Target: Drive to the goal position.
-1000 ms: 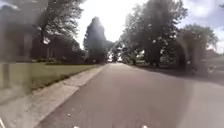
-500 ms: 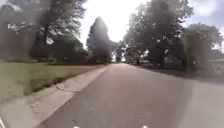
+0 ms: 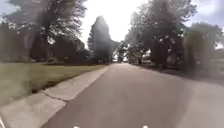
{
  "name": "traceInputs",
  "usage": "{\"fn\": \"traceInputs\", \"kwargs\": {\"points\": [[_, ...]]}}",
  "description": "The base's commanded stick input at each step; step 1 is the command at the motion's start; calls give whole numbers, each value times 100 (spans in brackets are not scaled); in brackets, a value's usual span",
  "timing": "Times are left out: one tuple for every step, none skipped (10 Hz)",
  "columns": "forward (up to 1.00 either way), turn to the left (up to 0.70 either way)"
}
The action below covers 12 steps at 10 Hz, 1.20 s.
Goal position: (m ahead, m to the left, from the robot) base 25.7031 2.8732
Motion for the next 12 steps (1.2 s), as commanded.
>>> {"fn": "traceInputs", "kwargs": {"points": [[100,2],[100,2],[100,2],[100,2],[100,0],[100,2],[100,2],[100,2],[100,2],[100,2],[100,2],[100,0]]}}
